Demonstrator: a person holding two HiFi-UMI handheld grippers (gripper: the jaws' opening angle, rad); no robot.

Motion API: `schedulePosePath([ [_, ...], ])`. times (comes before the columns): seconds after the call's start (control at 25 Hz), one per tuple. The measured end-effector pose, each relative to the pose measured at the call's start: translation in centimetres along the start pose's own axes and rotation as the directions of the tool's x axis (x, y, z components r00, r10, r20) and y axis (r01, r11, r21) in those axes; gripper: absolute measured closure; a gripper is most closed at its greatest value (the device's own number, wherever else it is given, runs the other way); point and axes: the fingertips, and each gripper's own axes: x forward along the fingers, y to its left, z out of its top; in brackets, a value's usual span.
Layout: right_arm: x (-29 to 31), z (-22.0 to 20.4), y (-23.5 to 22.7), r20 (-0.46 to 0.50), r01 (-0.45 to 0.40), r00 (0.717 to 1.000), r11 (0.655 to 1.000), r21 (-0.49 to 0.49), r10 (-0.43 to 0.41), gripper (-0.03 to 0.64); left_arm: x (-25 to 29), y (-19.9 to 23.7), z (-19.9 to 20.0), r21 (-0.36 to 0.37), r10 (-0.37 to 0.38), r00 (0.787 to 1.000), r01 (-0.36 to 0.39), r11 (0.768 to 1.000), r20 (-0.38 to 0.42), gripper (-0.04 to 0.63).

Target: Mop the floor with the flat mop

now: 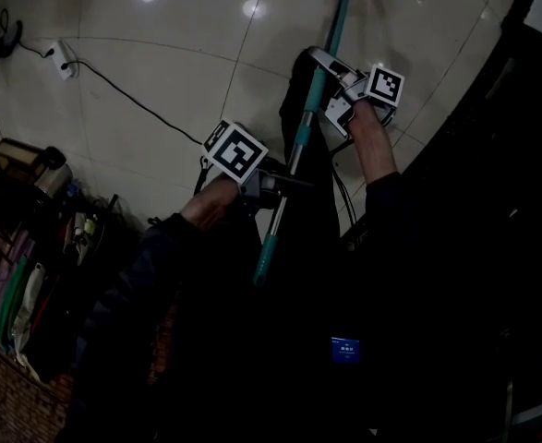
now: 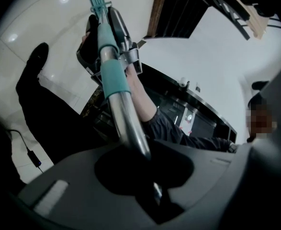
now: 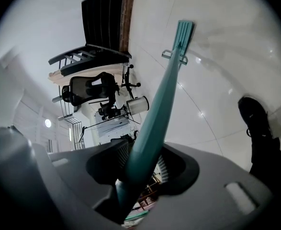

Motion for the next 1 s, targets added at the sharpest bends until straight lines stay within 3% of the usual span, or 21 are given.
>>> schedulePosePath([
  [0.12, 0.1, 1.4, 0.7, 0.005, -0.004, 1.000, 1.000, -0.012, 0.004, 0.433, 0.5, -0.6, 1.3, 0.007, -0.015, 1.000, 0.015, 1.000, 0.001, 0.509],
  [0.32, 2.5, 12.6, 4.5, 0.004, 0.001, 1.000, 1.000, -0.013, -0.001, 0.433, 1.3, -5.1, 12.7, 0.024, -0.037, 0.998, 0.035, 0.999, 0.048, 0.511],
  [0.52, 3.3, 15.4, 5.1, -0.021, 0.018, 1.000, 0.999, -0.050, -0.019, 0.434, 1.4, -5.3, 15.2, 0.043, -0.005, 0.999, 0.004, 0.999, 0.031, 0.512],
  [0.72, 3.4, 14.6, 5.3, -0.038, 0.005, 0.999, 0.997, -0.072, -0.008, 0.434, 1.3, -5.1, 14.4, 0.047, -0.008, 0.999, 0.007, 0.999, 0.035, 0.514],
  [1.0, 2.1, 8.8, 4.5, -0.050, -0.015, 0.999, 0.998, -0.060, 0.012, 0.433, 0.6, -4.0, 8.8, 0.043, -0.021, 0.998, 0.019, 0.999, 0.054, 0.512],
])
